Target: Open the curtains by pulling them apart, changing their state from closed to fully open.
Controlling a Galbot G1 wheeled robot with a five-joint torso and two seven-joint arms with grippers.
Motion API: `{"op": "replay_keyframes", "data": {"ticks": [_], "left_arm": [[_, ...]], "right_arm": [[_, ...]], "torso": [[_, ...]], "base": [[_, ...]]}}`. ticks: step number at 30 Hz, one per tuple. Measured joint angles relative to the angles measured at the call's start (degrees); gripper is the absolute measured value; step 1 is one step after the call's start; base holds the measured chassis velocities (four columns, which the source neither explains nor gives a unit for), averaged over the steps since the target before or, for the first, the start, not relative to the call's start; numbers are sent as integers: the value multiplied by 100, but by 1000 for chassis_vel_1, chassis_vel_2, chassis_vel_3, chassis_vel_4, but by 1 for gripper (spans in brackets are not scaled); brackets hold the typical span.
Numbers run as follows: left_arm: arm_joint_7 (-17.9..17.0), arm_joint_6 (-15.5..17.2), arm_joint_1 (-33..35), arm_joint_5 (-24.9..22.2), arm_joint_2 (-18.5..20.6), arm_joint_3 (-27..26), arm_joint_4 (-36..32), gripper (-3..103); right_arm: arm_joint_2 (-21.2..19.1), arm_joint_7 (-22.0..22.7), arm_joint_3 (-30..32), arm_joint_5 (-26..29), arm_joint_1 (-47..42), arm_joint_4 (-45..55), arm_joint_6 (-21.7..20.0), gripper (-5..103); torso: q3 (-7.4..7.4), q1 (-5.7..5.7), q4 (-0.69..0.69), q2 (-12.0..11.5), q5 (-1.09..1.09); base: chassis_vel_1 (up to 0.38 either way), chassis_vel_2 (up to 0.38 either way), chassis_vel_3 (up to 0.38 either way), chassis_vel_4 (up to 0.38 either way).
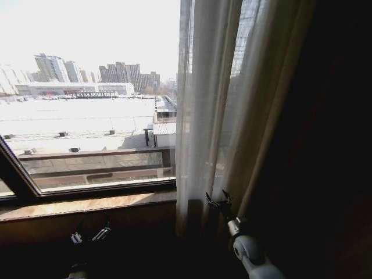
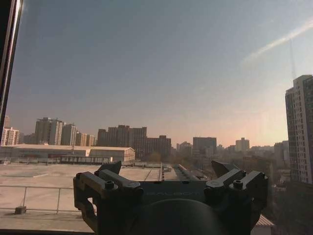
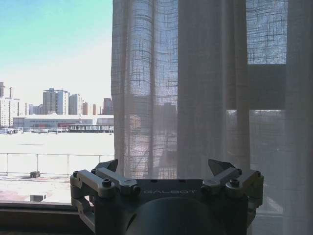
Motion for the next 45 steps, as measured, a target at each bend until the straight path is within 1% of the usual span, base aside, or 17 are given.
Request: {"op": "replay_keyframes", "data": {"ticks": [2, 4, 8, 10, 14, 23, 26, 29, 30, 32, 35, 36, 40, 43, 44, 45], "left_arm": [[0, 0, 0, 0, 0, -1, 0, 100], [-2, 0, 0, 0, 1, -2, 0, 100], [-4, 0, 0, 0, 1, -3, 0, 100], [-5, 0, 0, 0, 1, -1, 0, 100], [-3, 0, 0, 0, -1, 2, 0, 100], [0, 0, 0, 0, -1, 3, 0, 100], [-1, 0, 0, 0, 0, 1, 0, 100], [-1, 0, 0, 0, 1, 0, 0, 100], [-1, 0, -1, 0, 1, 0, 0, 100], [-1, 0, -2, 0, 1, 0, 0, 100], [1, 0, -1, 0, 0, 1, 0, 100], [1, 0, -1, 0, 0, 1, 0, 100], [1, 0, 2, 0, 0, 0, 0, 100], [1, 0, 2, 0, 0, 0, 0, 100], [1, 0, 2, 0, 0, 0, 0, 100], [0, 0, 1, 0, 0, 0, 0, 100]], "right_arm": [[7, -64, -1, 49, 12, -22, 45, 100], [23, -219, 6, 23, 42, -73, 98, 100], [43, -330, 14, 14, 80, -122, 139, 100], [65, -506, 33, 2, 99, -167, 154, 100], [87, -515, 12, -7, 115, -177, 149, 100], [124, -466, -116, 13, 260, -225, 140, 100], [173, -207, -226, -48, 330, -246, 192, 100], [193, -124, -248, -139, 379, -276, 201, 100], [205, 19, -293, -224, 448, -312, 195, 100], [207, 69, -309, -234, 470, -322, 188, 100], [267, 506, -479, -270, 757, -471, -23, 100], [267, 506, -479, -270, 757, -471, -23, 100], [379, 867, -673, -391, 1131, -885, -141, 100], [418, 916, -757, -412, 1310, -1136, -140, 100], [424, 897, -801, -412, 1397, -1270, -114, 103], [423, 850, -819, -411, 1441, -1331, -96, 100]], "torso": [[0, 0, 1, 0, 0], [0, 0, 0, 0, -4], [0, 0, 1, 1, -5], [0, 0, 1, 0, -4], [0, 0, -2, 0, 4], [0, -1, -1, 1, -3], [0, 0, 0, 0, -4], [1, 3, 0, -2, -4], [3, 8, 0, -4, -1], [3, 9, 0, -4, -1], [3, 6, -1, -4, -1], [3, 6, -1, -4, -1], [-2, -5, -1, 2, -2], [-2, -5, 1, 2, -2], [-1, -5, 1, 1, -1], [0, -3, 0, 1, -3]], "base": [[269, 275, -353, -272], [247, 224, -191, -220], [107, 127, -86, -151], [22, 7, 4, -27], [-39, -3, 36, 4], [-136, 86, 120, -69], [-151, 220, 160, -224], [-138, 208, 135, -194], [-120, 121, 109, -156], [-83, 121, 109, -76], [-50, 25, 34, -29], [0, 0, 0, 0], [0, 0, 0, 0], [35, -7, -18, 24], [0, 0, 0, 0], [0, 0, 0, 0]]}}
